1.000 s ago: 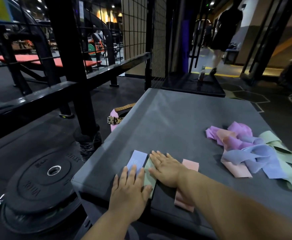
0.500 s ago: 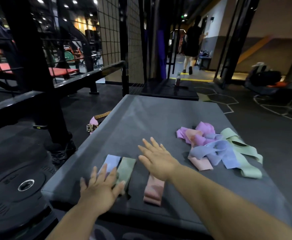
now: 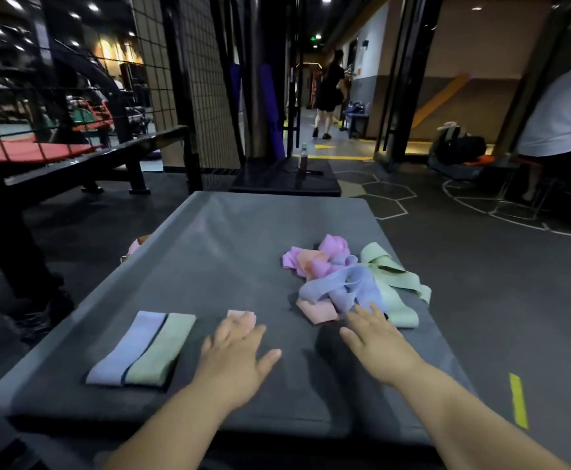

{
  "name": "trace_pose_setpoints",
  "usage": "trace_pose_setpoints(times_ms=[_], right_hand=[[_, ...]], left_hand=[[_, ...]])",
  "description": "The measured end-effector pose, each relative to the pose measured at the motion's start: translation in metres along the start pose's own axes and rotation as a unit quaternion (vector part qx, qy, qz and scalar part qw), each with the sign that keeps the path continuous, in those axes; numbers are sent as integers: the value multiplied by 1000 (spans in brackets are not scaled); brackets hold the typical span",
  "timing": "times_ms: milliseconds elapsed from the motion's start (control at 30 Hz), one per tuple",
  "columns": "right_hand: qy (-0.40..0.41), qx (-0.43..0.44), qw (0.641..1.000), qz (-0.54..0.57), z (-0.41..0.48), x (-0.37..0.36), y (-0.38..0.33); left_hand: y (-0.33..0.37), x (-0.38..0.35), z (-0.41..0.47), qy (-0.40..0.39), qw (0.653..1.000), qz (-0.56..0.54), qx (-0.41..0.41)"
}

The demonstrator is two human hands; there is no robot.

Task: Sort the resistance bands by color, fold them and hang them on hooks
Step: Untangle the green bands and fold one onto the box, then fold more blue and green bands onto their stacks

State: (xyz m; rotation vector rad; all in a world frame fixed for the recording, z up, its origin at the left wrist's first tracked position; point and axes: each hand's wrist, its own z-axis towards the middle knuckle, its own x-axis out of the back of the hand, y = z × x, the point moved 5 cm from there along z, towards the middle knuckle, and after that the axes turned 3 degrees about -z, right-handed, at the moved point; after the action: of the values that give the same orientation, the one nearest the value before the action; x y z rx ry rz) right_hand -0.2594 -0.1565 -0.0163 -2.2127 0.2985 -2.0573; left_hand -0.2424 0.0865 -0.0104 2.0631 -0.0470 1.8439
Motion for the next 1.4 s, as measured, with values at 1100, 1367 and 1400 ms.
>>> trace_pose_setpoints(times_ms=[1100,1367,1400], right_hand=[[18,-65,995,75,32,4,44],[28,-72,996,52,29,7,43],[32,-72,995,56,28,9,43]], left_hand=[[122,-20,144,142,987,-33,-62],[124,-17,142,170,982,-44,-72],[123,-16,140,169,981,-52,-78]])
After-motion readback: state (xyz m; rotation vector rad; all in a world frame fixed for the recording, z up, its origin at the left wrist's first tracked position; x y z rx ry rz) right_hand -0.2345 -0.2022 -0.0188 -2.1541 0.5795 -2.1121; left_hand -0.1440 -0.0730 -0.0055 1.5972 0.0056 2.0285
